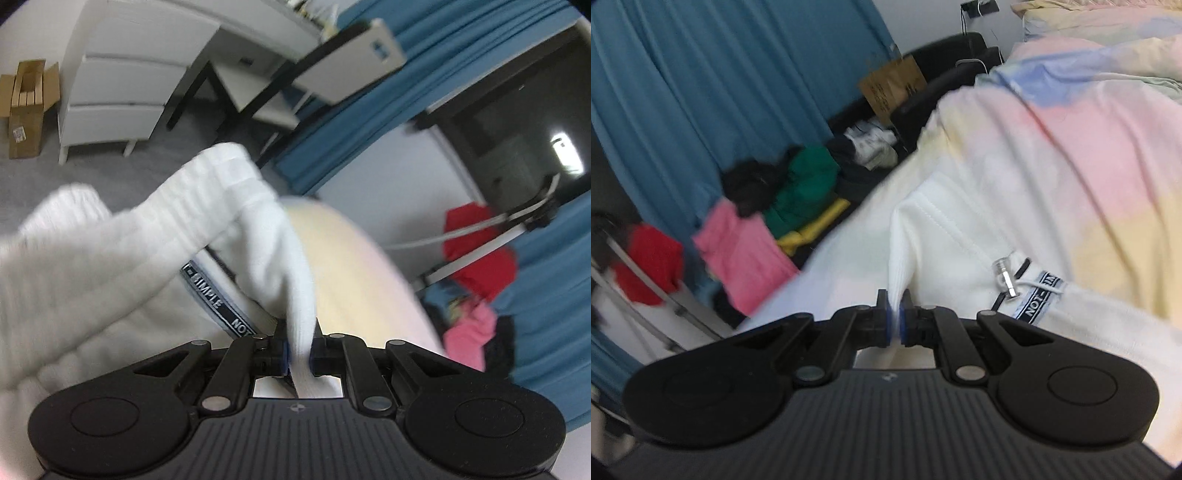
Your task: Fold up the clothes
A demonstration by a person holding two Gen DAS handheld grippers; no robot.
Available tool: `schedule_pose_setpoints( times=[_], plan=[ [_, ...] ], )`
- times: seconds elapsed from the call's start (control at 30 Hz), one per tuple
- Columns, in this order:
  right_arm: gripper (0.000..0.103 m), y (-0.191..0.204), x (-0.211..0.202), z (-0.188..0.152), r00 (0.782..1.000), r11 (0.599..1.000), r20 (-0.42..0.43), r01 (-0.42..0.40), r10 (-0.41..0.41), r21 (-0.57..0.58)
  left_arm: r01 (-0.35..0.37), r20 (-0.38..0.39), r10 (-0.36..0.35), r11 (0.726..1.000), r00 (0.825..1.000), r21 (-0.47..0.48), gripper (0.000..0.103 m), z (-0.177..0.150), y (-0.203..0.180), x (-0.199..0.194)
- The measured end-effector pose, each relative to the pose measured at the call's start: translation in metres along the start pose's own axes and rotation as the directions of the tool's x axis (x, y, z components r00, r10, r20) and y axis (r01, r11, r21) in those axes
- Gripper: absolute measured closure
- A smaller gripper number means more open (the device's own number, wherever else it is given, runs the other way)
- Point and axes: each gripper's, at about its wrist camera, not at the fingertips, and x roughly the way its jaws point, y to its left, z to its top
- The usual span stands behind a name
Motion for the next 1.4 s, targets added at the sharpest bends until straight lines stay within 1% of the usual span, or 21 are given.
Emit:
schedule_pose_setpoints(
  times=[0.1, 0.23, 0.3, 0.33, 0.43, 0.47, 0.5, 0.63, 0.67, 0.8, 0.87, 0.97, 1.0, 1.07, 1.1, 1.17, 1.23, 1.3, 1.33, 1.37, 1.4],
  plan=[
    [0.095, -0.004, 0.033, -0.017, 0.999, 0.999, -0.029, 0.031, -0.032, -0.012, -0.005, 0.011, 0.005, 0.999, 1.0, 0.038, 0.089, -0.005, 0.002, 0.017],
    [0.093, -0.002, 0.031, -0.027, 1.0, 0.998, 0.004, 0.009, -0.009, -0.065, 0.015, 0.005, -0.015, 0.997, 1.0, 0.075, 0.087, -0.01, 0.007, 0.008],
    [0.091, -0.004, 0.022, -0.027, 1.0, 0.997, 0.015, -0.014, 0.015, -0.074, 0.057, -0.002, -0.057, 0.995, 0.998, 0.083, 0.064, -0.009, 0.008, -0.003],
    [0.089, -0.007, 0.014, -0.026, 0.999, 0.997, 0.013, -0.031, 0.032, -0.071, 0.078, 0.001, -0.079, 0.993, 0.997, 0.089, 0.058, -0.01, 0.012, -0.017],
    [0.069, -0.015, -0.013, -0.024, 0.998, 0.997, 0.023, -0.057, 0.058, -0.057, 0.145, 0.017, -0.147, 0.984, 0.989, 0.104, 0.042, -0.015, 0.024, -0.06],
    [0.055, -0.018, -0.026, -0.025, 0.997, 0.996, 0.027, -0.07, 0.072, -0.06, 0.168, 0.025, -0.172, 0.98, 0.985, 0.107, 0.03, -0.017, 0.028, -0.073],
    [0.05, -0.02, -0.039, -0.027, 0.996, 0.995, 0.032, -0.083, 0.086, -0.063, 0.168, 0.028, -0.172, 0.979, 0.985, 0.114, 0.022, -0.021, 0.032, -0.087],
    [0.047, -0.04, -0.092, -0.043, 0.98, 0.979, 0.005, -0.197, 0.197, -0.058, 0.145, 0.019, -0.147, 0.984, 0.989, 0.099, 0.019, -0.043, 0.054, -0.135],
    [0.041, -0.047, -0.103, -0.05, 0.972, 0.971, -0.024, -0.234, 0.233, -0.041, 0.148, 0.005, -0.149, 0.987, 0.989, 0.063, 0.019, -0.05, 0.065, -0.145],
    [0.041, -0.07, -0.133, -0.078, 0.927, 0.941, -0.16, -0.338, 0.339, 0.032, 0.2, -0.031, -0.204, 0.976, 0.979, -0.087, 0.018, -0.076, 0.102, -0.162],
    [0.041, -0.082, -0.138, -0.088, 0.9, 0.933, -0.247, -0.34, 0.358, 0.115, 0.207, -0.048, -0.215, 0.97, 0.976, -0.131, 0.018, -0.089, 0.118, -0.156],
    [0.041, -0.093, -0.135, -0.094, 0.877, 0.935, -0.329, -0.307, 0.351, 0.18, 0.19, -0.06, -0.203, 0.966, 0.977, -0.175, 0.021, -0.098, 0.132, -0.145],
    [0.041, -0.095, -0.13, -0.097, 0.862, 0.927, -0.349, -0.312, 0.368, 0.208, 0.181, -0.061, -0.195, 0.966, 0.979, -0.186, 0.021, -0.099, 0.134, -0.14],
    [0.041, -0.099, -0.114, -0.106, 0.815, 0.899, -0.392, -0.335, 0.426, 0.281, 0.209, -0.026, -0.217, 0.961, 0.976, -0.182, 0.021, -0.094, 0.133, -0.132],
    [0.041, -0.1, -0.106, -0.11, 0.806, 0.892, -0.399, -0.333, 0.437, 0.304, 0.217, -0.012, -0.223, 0.96, 0.975, -0.178, 0.021, -0.092, 0.133, -0.129],
    [0.041, -0.101, -0.093, -0.115, 0.806, 0.881, -0.38, -0.341, 0.454, 0.328, 0.223, 0.024, -0.222, 0.958, 0.975, -0.182, 0.021, -0.087, 0.134, -0.12],
    [0.041, -0.099, -0.085, -0.113, 0.826, 0.872, -0.322, -0.36, 0.463, 0.331, 0.23, 0.07, -0.22, 0.955, 0.973, -0.188, 0.026, -0.082, 0.137, -0.113],
    [0.043, -0.092, -0.079, -0.11, 0.854, 0.876, -0.254, -0.373, 0.453, 0.306, 0.222, 0.103, -0.205, 0.954, 0.973, -0.2, 0.042, -0.076, 0.139, -0.104],
    [0.046, -0.089, -0.076, -0.109, 0.871, 0.883, -0.225, -0.37, 0.438, 0.289, 0.223, 0.107, -0.204, 0.951, 0.973, -0.216, 0.048, -0.073, 0.141, -0.1],
    [0.055, -0.086, -0.073, -0.109, 0.888, 0.894, -0.2, -0.356, 0.415, 0.273, 0.224, 0.112, -0.203, 0.947, 0.973, -0.231, 0.057, -0.069, 0.143, -0.096],
    [0.069, -0.083, -0.07, -0.109, 0.904, 0.904, -0.174, -0.342, 0.391, 0.258, 0.225, 0.117, -0.202, 0.943, 0.972, -0.247, 0.062, -0.066, 0.145, -0.092]
  ],
)
